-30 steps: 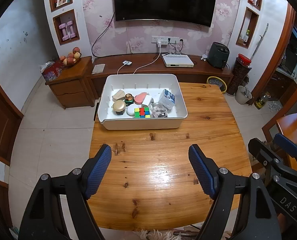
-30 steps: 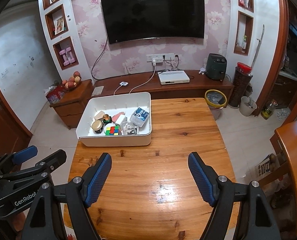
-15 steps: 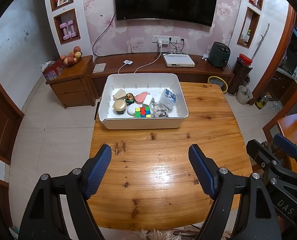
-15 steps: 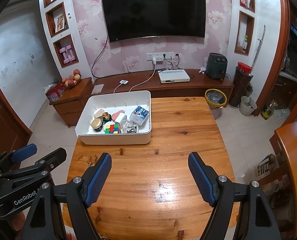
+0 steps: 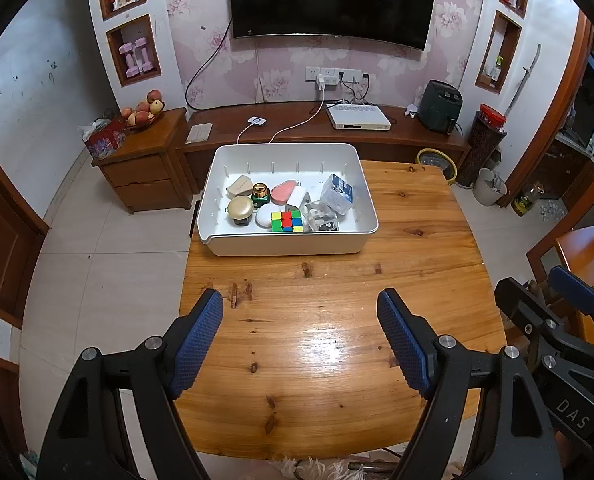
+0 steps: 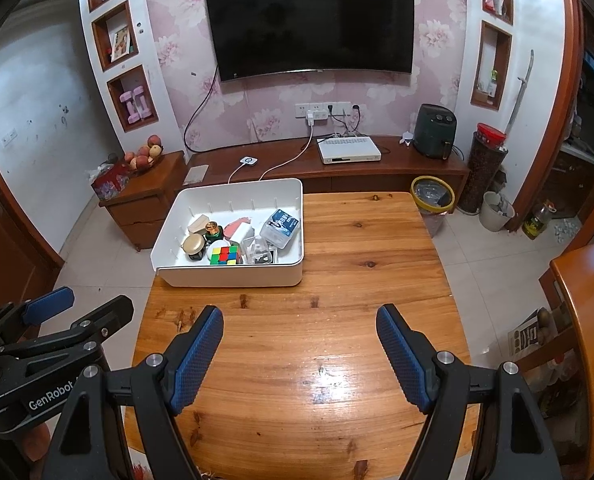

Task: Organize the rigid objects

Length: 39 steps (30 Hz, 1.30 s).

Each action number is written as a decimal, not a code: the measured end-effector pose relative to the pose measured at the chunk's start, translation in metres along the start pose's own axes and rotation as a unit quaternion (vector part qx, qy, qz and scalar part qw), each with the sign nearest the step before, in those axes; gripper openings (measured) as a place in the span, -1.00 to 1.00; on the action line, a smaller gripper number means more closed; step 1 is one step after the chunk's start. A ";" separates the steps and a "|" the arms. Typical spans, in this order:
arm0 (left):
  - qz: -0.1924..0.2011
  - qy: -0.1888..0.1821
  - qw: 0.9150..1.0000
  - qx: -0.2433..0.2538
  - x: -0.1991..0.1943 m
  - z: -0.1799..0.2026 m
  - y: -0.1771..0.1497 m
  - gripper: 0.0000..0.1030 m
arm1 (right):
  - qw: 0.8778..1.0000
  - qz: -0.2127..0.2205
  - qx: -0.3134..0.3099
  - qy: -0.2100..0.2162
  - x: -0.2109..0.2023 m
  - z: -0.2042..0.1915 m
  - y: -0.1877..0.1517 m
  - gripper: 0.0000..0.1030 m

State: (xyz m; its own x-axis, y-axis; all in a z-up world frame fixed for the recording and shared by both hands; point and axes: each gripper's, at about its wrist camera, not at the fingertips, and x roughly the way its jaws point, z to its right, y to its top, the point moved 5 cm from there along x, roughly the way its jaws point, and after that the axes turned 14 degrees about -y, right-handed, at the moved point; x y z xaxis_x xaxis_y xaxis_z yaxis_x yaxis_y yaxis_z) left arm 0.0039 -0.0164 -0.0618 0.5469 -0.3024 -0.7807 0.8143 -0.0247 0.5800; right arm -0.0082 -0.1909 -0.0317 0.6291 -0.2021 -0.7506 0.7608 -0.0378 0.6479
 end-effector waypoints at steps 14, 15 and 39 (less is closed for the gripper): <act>-0.003 0.001 1.000 -0.001 0.000 0.001 -0.006 0.59 | 1.000 -0.001 0.000 0.000 0.000 0.001 -0.001 0.55; -0.003 0.001 1.000 -0.001 0.001 0.000 -0.006 0.59 | 1.000 -0.002 0.000 0.000 0.000 0.001 -0.001 0.55; -0.005 0.002 1.000 0.000 0.001 0.002 -0.002 0.59 | 1.000 -0.004 0.001 0.000 -0.001 0.000 -0.003 0.55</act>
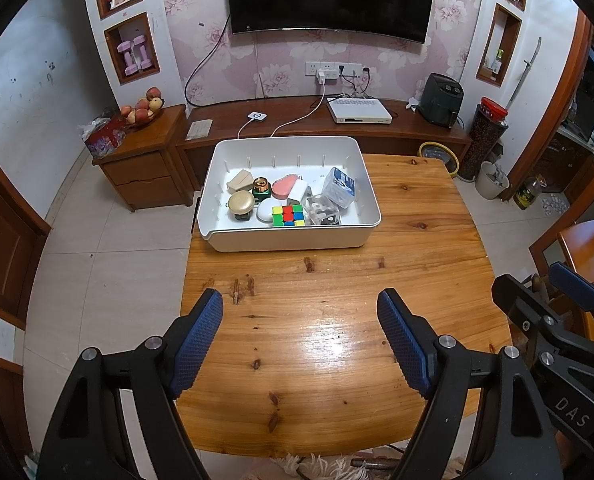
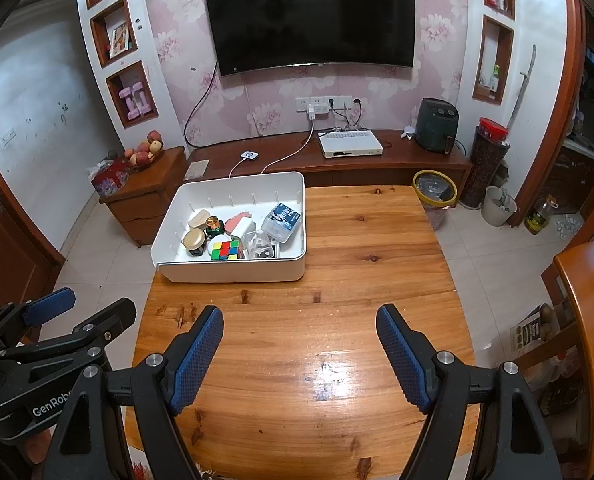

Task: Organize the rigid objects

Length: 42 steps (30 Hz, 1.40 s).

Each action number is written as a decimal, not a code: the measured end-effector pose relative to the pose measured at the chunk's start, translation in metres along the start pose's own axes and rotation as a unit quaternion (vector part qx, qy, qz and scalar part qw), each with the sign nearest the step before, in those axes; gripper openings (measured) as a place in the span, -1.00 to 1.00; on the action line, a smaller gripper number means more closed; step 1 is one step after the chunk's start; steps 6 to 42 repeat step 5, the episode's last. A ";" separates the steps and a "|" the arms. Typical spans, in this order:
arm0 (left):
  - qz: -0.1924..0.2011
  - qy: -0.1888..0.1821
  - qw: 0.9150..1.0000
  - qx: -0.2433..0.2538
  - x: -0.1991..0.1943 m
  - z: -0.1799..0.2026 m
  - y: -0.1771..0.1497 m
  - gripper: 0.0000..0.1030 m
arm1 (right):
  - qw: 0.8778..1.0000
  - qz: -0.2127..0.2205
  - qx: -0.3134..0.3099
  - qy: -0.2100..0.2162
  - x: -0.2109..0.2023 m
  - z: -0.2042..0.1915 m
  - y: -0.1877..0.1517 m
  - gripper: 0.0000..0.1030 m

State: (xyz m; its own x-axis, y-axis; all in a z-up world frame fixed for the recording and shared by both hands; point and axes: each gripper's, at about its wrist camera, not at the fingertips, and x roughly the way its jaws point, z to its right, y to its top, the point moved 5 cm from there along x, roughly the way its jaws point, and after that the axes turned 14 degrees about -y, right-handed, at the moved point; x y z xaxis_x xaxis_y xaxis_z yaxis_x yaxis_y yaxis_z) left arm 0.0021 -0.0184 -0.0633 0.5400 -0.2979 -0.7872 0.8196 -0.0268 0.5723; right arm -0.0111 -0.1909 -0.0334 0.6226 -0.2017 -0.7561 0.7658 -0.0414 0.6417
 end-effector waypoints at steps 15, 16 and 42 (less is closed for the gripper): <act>-0.001 0.001 1.000 0.000 0.000 0.000 0.000 0.59 | 1.000 0.000 0.000 0.000 0.000 0.000 0.001 0.55; -0.001 0.001 1.000 0.000 0.000 0.000 0.000 0.59 | 1.000 0.000 0.000 0.000 0.000 0.000 0.001 0.55; -0.001 0.001 1.000 0.000 0.000 0.000 0.000 0.59 | 1.000 0.000 0.000 0.000 0.000 0.000 0.001 0.55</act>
